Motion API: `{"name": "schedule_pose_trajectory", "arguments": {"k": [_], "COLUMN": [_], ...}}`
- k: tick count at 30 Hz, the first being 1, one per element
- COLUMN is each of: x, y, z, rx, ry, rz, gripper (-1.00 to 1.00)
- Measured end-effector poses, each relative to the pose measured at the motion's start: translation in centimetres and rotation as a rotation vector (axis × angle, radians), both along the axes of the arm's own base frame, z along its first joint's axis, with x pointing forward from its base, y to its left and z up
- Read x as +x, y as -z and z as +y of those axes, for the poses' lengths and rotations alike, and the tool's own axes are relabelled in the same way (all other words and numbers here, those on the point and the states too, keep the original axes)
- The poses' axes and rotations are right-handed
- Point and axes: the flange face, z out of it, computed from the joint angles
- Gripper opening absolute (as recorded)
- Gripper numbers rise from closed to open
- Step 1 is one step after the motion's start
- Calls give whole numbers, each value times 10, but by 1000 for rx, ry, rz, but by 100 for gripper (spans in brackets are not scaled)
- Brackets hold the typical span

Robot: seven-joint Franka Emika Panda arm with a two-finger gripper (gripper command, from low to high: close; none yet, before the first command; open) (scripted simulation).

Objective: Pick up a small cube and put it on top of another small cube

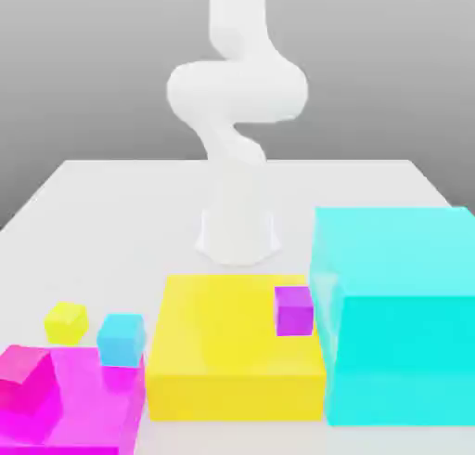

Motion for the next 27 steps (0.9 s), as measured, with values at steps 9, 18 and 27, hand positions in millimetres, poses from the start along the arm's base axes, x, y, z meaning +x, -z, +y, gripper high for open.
{"name": "schedule_pose_trajectory", "arguments": {"k": [9, 18, 27], "x": [41, -35, -105], "y": [193, 380, 509], "z": [-132, -233, -252], "rx": [233, 482, 628], "ry": [587, 1189, 1527], "rz": [234, 414, 499], "gripper": [0, 0, 0]}}
